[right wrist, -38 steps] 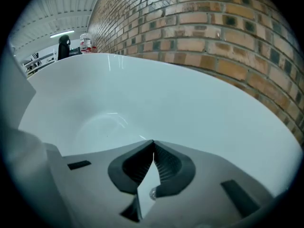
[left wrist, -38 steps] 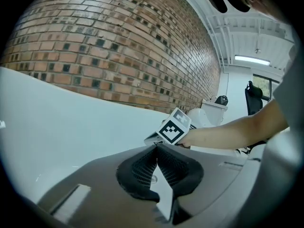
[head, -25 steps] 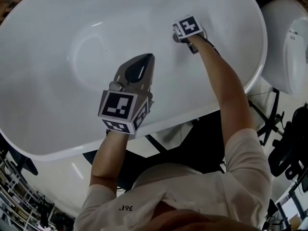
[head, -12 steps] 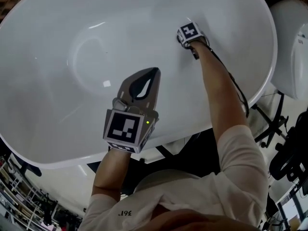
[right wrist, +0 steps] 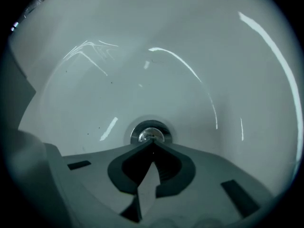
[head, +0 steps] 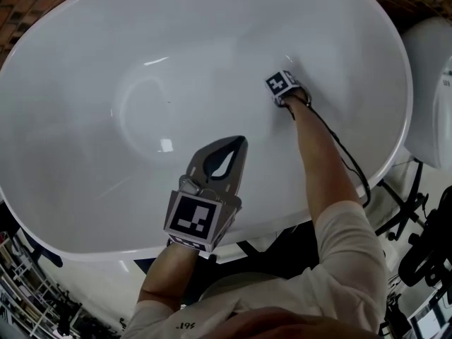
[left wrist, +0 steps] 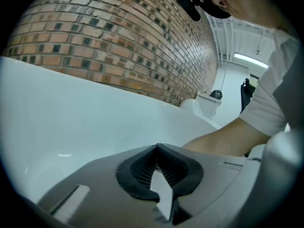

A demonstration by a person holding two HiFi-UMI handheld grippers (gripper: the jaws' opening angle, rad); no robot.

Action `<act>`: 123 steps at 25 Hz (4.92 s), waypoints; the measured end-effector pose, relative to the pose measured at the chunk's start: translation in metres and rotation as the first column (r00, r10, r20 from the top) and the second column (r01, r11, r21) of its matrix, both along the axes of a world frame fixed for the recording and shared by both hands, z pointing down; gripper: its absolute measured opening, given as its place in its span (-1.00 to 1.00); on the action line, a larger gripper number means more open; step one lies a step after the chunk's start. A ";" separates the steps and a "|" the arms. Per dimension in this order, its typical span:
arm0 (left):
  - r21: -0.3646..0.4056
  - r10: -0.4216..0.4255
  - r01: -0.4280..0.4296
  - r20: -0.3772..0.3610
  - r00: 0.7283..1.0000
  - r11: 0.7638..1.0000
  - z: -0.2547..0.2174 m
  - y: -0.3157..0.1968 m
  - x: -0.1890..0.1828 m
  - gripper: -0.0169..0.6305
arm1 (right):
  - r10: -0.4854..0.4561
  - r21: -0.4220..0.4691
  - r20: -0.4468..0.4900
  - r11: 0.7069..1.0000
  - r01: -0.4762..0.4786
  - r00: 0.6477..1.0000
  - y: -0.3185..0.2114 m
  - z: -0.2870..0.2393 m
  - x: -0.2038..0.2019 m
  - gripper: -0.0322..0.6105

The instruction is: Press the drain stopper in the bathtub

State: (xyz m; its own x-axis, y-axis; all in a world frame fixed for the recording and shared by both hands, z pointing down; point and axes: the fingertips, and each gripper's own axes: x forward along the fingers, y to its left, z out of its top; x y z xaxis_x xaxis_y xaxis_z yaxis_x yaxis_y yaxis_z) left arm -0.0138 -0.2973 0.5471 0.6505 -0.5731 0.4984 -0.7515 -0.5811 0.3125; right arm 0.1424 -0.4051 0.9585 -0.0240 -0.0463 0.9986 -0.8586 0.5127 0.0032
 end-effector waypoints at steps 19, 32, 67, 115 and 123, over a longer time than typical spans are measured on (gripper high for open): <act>-0.022 0.013 -0.014 -0.060 0.998 1.000 -0.008 0.005 0.003 -0.93 | -0.025 -0.033 -0.048 0.999 0.024 0.999 -0.003 0.000 0.000 -0.85; -0.034 -0.032 0.031 -0.028 0.999 0.999 0.008 -0.003 -0.008 -0.93 | 0.019 -0.019 -0.035 1.000 -0.020 0.999 -0.004 -0.026 -0.008 -0.87; 0.046 -0.252 0.258 -0.102 0.962 0.965 -0.080 0.034 -0.058 -0.93 | 0.070 0.287 0.087 0.953 -0.092 0.994 0.009 -0.276 -0.001 -0.87; 0.283 -0.166 0.212 -0.179 0.970 0.935 -0.204 0.164 -0.038 -0.93 | -0.171 0.764 0.229 0.641 -0.068 0.958 0.135 -0.576 -0.027 -0.87; 0.297 -0.161 0.217 -0.200 0.966 0.930 -0.212 0.170 -0.042 -0.93 | -0.205 0.796 0.241 0.601 -0.073 0.949 0.150 -0.598 -0.037 -0.87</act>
State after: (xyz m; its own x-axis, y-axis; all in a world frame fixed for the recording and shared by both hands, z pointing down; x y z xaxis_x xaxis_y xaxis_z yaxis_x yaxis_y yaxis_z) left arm -0.0556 -0.1269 0.3353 0.5733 -0.8025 0.1655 -0.8090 -0.5223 0.2697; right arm 0.1051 -0.2549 0.3606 -0.3267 -0.7942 0.5123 -0.8527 0.4815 0.2026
